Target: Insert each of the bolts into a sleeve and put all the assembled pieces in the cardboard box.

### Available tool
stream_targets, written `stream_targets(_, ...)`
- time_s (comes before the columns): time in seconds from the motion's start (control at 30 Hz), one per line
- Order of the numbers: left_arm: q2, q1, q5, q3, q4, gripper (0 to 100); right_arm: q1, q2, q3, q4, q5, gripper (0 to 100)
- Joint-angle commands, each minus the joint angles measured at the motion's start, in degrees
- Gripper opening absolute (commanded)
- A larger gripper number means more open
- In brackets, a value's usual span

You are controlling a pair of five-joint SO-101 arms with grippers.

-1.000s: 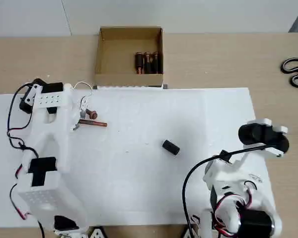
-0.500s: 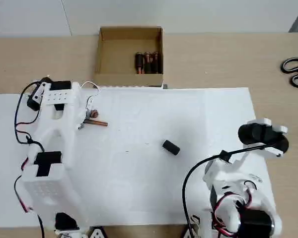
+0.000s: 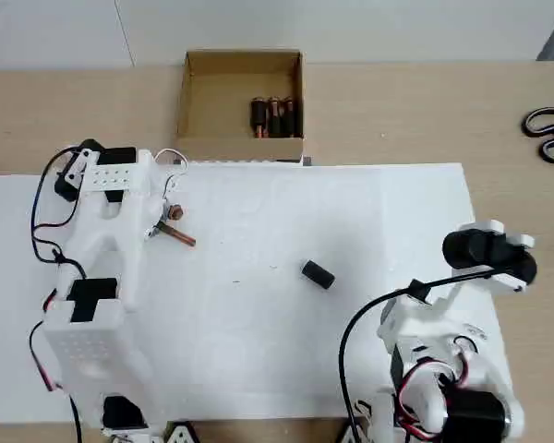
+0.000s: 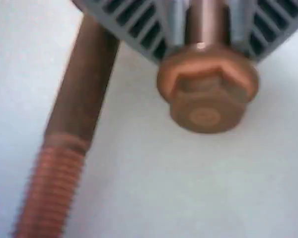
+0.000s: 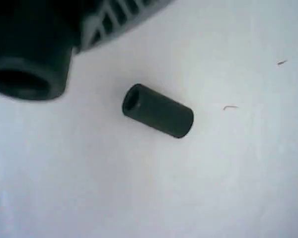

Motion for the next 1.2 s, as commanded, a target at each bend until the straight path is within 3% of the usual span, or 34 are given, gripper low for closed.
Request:
stream_targets(0.0, -1.3, 0.6, 0.2, -3.8, 5.3, 1, 0.1, 0.2, -2.1, -1.6, 0.5, 0.3)
stream_targets(0.13, -6.3, 1.3, -0.4, -11.9, 12.4, 1, -0.5, 0.5, -7.7, -1.6, 0.8, 0.3)
stream_targets(0.43, -17.8, 4.7, -11.6, -32.5, 25.8, 1, -14.6, 0.7, -14.1, -0.9, 1.2, 0.3)
stream_targets(0.57, -24.5, 4.9, -16.9, -36.4, 26.5, 1, -16.4, 0.6, -14.4, 0.3, 7.1, 0.3)
stream_targets(0.7, -33.6, 5.6, -23.1, -36.9, 26.5, 1, -16.6, 0.5, -14.4, 1.4, 11.3, 0.3)
stream_targets(0.87, -43.3, 6.5, -30.2, -36.5, 26.5, 1, -23.9, 0.5, -14.1, 1.3, 11.2, 0.2)
stream_targets(1.17, -61.5, 6.4, -31.6, -22.8, 26.3, 1, -25.4, 0.2, -9.7, -2.9, 11.3, 0.2)
